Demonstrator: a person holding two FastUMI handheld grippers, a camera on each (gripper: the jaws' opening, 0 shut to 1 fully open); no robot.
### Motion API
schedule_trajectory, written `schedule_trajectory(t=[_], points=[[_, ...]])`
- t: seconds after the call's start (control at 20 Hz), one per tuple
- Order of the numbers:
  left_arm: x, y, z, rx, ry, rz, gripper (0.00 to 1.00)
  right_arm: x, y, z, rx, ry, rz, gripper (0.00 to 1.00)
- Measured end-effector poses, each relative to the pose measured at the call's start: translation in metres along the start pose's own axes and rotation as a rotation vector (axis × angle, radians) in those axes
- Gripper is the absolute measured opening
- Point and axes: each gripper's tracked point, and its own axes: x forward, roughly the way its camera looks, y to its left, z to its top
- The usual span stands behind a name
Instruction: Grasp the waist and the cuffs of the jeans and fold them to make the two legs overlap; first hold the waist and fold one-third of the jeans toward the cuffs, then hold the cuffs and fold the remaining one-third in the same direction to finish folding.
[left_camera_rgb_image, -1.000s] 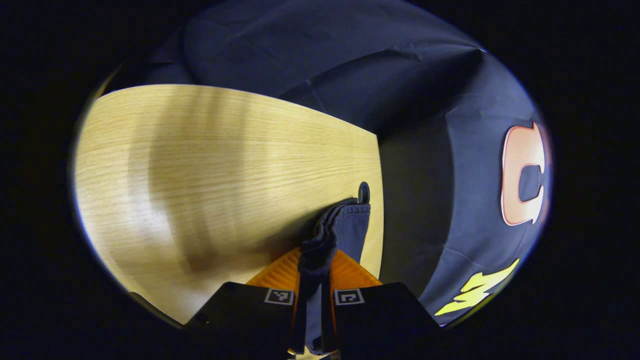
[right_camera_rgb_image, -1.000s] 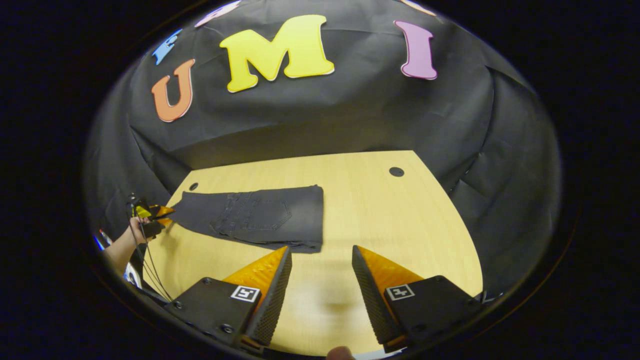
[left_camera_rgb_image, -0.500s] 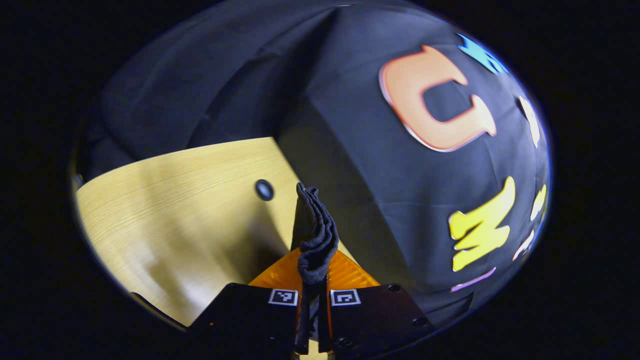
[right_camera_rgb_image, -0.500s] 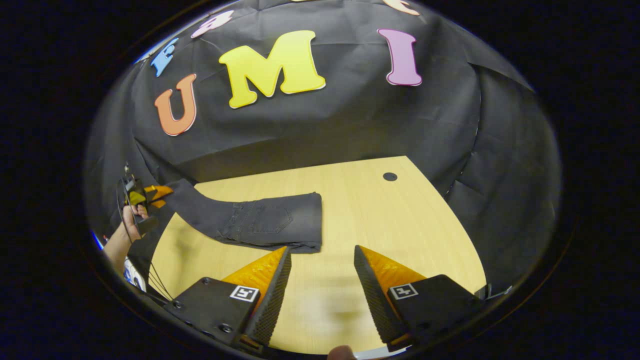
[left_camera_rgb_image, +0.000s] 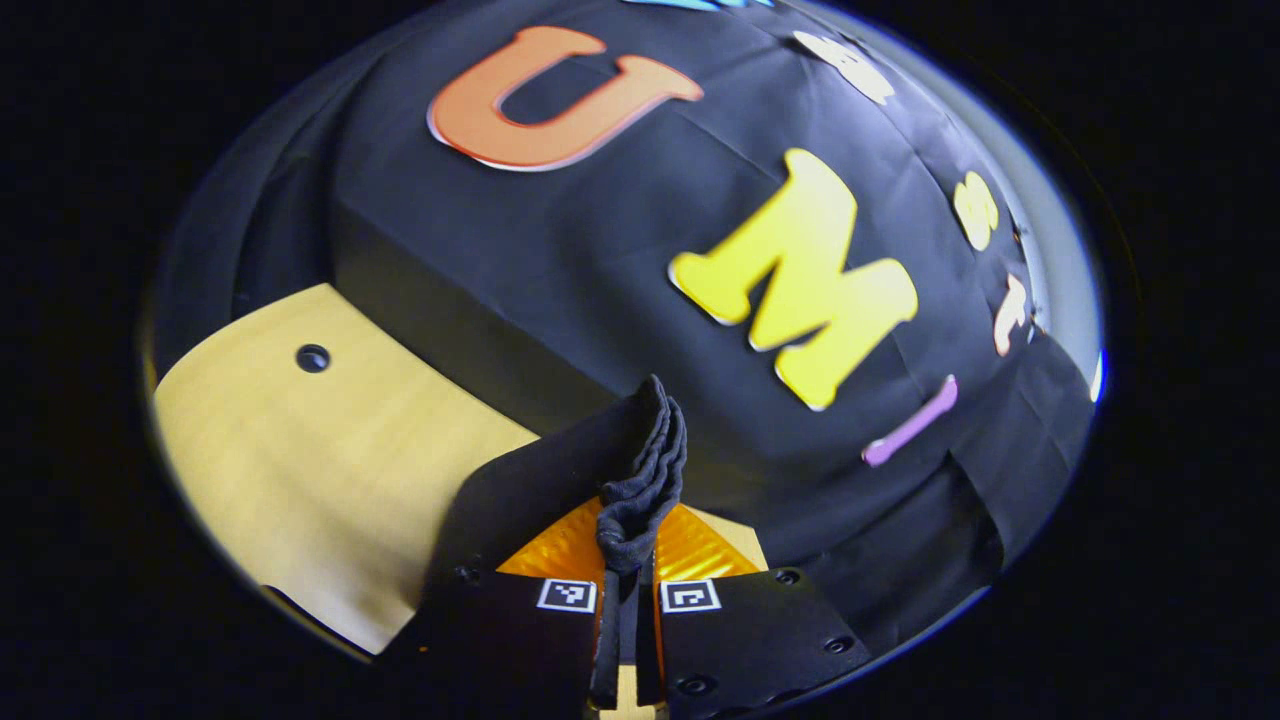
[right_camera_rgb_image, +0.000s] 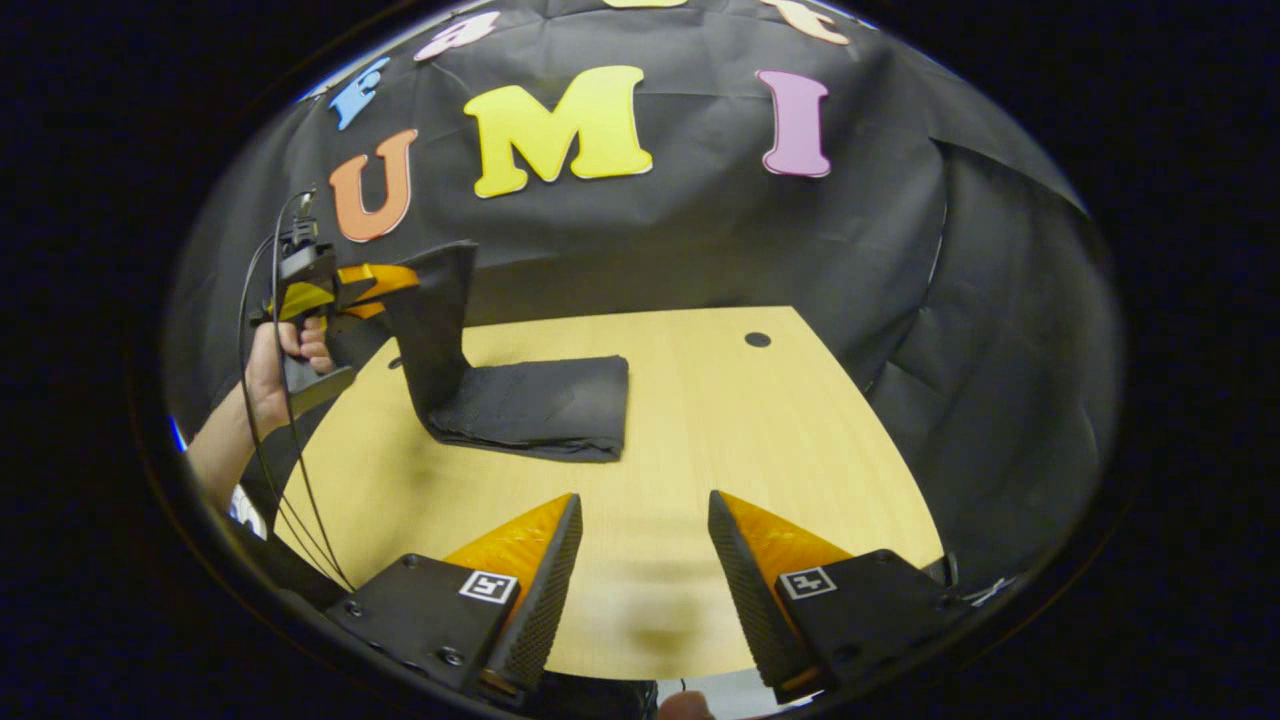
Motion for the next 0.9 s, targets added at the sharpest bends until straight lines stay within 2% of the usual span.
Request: schedule_trajectory(t=[0.05,0.25,0.3,0.35,0.4,0.6,0.65,0.7,0.75,0.8,0.85,0.9], points=[[0.013,-0.01,-0.018,0.031,0.025,-0.007,0.1,-0.001,-0.006,0.0,0.01,0.0,-0.015,0.8],[0.042,-0.019,-0.078,0.137,0.12,0.021,0.1,-0.014,-0.032,0.012,0.025,-0.054,-0.088,0.8],[0.056,-0.019,-0.098,0.161,0.14,0.037,0.1,-0.017,-0.036,0.019,0.038,-0.077,-0.096,0.75],[0.066,-0.017,-0.116,0.187,0.163,0.058,0.1,-0.019,-0.041,0.024,0.05,-0.091,-0.107,0.75],[0.07,-0.016,-0.133,0.211,0.186,0.074,0.1,-0.021,-0.045,0.025,0.059,-0.098,-0.116,0.8],[0.087,-0.007,-0.184,0.299,0.259,0.13,0.14,-0.025,-0.061,0.033,0.035,-0.127,-0.157,0.8],[0.088,-0.004,-0.194,0.298,0.282,0.145,0.21,-0.026,-0.064,0.036,0.019,-0.14,-0.172,0.77],[0.089,0.001,-0.203,0.291,0.299,0.161,0.27,-0.026,-0.067,0.038,0.006,-0.15,-0.178,0.8],[0.09,0.005,-0.208,0.284,0.308,0.173,0.39,-0.026,-0.068,0.038,0.001,-0.154,-0.183,0.82],[0.089,0.007,-0.209,0.282,0.305,0.183,0.42,-0.024,-0.067,0.038,0.0,-0.153,-0.182,0.85],[0.091,0.005,-0.209,0.277,0.306,0.183,0.59,-0.023,-0.067,0.041,0.004,-0.156,-0.179,0.8],[0.093,0.001,-0.213,0.27,0.311,0.168,0.5,-0.022,-0.065,0.043,0.007,-0.157,-0.174,0.8]])
